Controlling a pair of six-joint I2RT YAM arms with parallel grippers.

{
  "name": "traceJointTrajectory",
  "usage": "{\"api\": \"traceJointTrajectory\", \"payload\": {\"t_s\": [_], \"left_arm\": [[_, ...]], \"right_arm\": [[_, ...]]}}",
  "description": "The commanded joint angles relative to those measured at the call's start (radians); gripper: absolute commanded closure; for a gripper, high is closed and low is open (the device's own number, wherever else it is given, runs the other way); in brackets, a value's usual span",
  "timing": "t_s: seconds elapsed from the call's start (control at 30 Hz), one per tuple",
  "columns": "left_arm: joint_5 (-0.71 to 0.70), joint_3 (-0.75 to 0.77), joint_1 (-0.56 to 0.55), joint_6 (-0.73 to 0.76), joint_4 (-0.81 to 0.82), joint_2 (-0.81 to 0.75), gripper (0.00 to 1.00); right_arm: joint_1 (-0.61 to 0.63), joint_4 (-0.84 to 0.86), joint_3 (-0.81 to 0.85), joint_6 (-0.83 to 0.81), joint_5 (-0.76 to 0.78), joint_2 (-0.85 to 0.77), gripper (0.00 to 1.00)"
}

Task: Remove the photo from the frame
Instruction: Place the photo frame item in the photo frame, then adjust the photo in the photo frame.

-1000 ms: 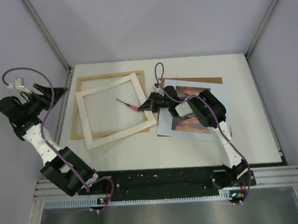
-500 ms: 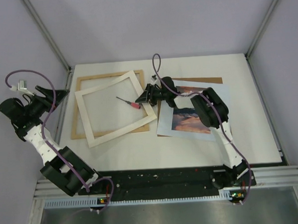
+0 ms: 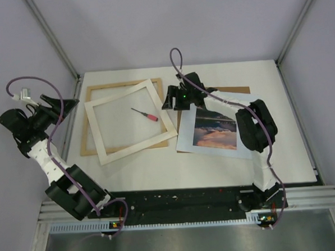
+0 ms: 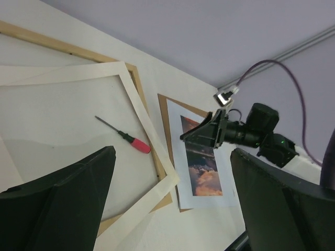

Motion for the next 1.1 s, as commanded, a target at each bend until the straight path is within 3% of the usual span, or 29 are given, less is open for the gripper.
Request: {"api": "traceJointTrajectory", "payload": {"t_s": [0.0,0.1,0.23,0.33,0.5,0.77,1.07], "left_arm": [[0.006,0.055,-0.059,0.117,-0.078,-0.054,0.01],[-0.069,0.129,-0.18,0.287,-0.243,-0.057,0.01],[-0.179,0.207,-0.429,0.341,-0.268,-0.006,0.01],[-0.25,0.281,-0.61,0.364,-0.281,0.102,0.01],[-0.359,0.403,-0.884,0.408,-0.286,0.332,0.01],[-0.436,0.591,-1.168,0.406,-0.255,0.726,0.02],[-0.528,0.775,-1.302,0.386,-0.309,0.961,0.02]], "right_arm": [[-0.052,-0.131,0.026,-0.16,0.052,-0.214,0.27],[-0.172,-0.171,-0.039,-0.222,-0.013,-0.319,0.25],[-0.421,-0.231,-0.129,-0.329,-0.142,-0.391,0.25],[-0.625,-0.258,-0.195,-0.424,-0.179,-0.406,0.25],[-0.811,-0.278,-0.27,-0.479,-0.211,-0.342,0.26],[-0.939,-0.277,-0.281,-0.464,-0.244,-0.235,0.27],[-0.99,-0.283,-0.309,-0.504,-0.202,-0.252,0.27]]}}
